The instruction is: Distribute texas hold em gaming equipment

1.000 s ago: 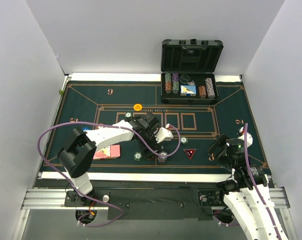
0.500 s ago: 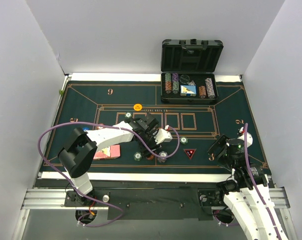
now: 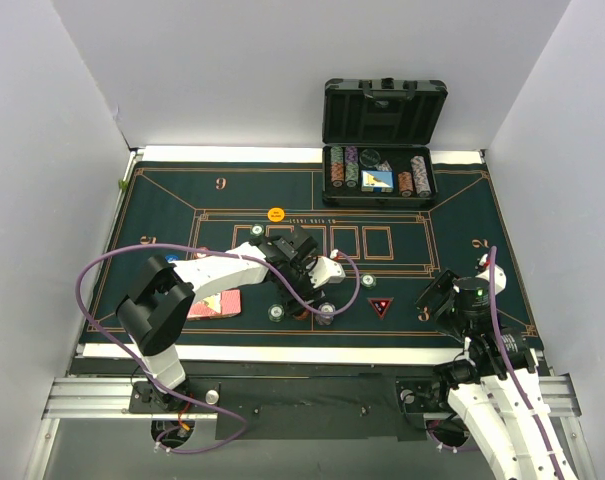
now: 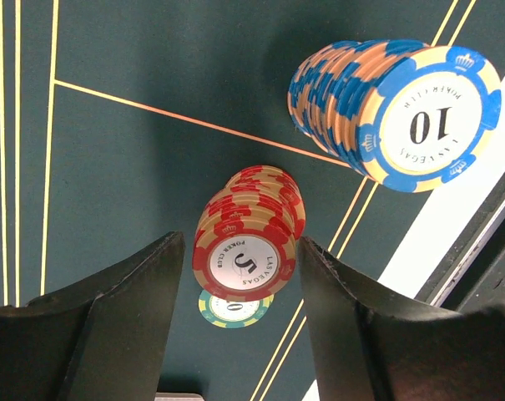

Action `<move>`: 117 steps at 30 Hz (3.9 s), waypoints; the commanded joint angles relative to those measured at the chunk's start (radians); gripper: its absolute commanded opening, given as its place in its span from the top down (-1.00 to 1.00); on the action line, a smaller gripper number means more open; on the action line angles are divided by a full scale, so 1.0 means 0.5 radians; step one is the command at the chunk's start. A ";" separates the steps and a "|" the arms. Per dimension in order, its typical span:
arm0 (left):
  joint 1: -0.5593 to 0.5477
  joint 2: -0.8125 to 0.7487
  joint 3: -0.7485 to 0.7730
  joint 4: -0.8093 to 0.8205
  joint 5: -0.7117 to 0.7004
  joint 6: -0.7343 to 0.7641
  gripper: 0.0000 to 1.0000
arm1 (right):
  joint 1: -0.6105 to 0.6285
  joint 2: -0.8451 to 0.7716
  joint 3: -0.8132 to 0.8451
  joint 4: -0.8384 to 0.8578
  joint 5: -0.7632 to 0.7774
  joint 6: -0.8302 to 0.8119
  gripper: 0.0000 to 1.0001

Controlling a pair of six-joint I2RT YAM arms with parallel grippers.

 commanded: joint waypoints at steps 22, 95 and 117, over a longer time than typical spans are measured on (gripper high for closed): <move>-0.007 -0.026 0.027 0.049 0.073 -0.018 0.18 | -0.008 0.014 -0.020 0.027 -0.001 -0.029 -0.46; 0.524 0.110 0.825 -0.411 0.143 0.117 -0.80 | -0.005 0.030 -0.014 0.027 -0.010 -0.035 -0.46; 0.061 -0.115 0.014 -0.059 0.352 0.237 -0.82 | -0.008 0.033 -0.014 0.033 -0.013 -0.041 -0.46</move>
